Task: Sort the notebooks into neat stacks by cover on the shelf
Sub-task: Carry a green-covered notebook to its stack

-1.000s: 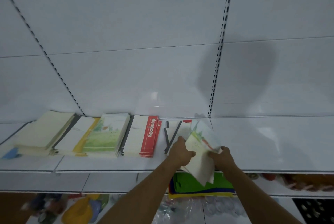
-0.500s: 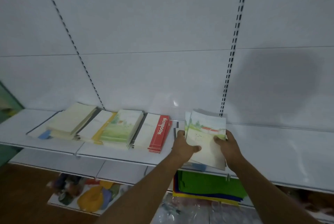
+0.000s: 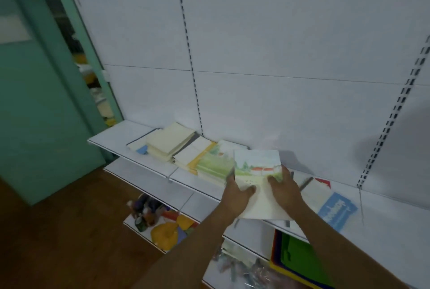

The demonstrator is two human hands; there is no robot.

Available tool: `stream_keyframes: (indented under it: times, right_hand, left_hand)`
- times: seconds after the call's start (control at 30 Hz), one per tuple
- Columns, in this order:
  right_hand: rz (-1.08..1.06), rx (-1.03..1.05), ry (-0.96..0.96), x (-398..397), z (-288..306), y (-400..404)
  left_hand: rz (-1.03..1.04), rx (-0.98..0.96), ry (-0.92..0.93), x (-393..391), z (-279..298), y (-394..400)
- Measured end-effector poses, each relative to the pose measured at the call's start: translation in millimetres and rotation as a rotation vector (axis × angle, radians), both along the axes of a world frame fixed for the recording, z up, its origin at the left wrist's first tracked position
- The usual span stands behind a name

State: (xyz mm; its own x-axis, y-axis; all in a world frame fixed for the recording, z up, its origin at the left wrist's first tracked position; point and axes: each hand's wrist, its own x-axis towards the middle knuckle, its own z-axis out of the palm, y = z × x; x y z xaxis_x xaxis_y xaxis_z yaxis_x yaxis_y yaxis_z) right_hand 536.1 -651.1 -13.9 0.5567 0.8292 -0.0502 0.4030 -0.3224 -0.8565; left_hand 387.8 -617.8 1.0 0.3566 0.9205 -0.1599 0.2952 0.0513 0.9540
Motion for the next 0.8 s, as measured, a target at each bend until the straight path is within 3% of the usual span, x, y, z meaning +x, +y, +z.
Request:
stream_keyframes:
  times: [0.13, 0.5, 0.8]
  right_hand:
    - [0.118, 0.021, -0.056, -63, 12, 37]
    - [0.435, 0.035, -0.058, -276, 30, 133]
    - [0.6, 0.049, -0.08, -366, 24, 189]
  left_hand:
    - [0.106, 0.09, 0.092, -64, 9, 23]
    - [0.423, 0.05, 0.124, -281, 15, 63]
    - [0.601, 0.022, 0.116, -366, 4, 96]
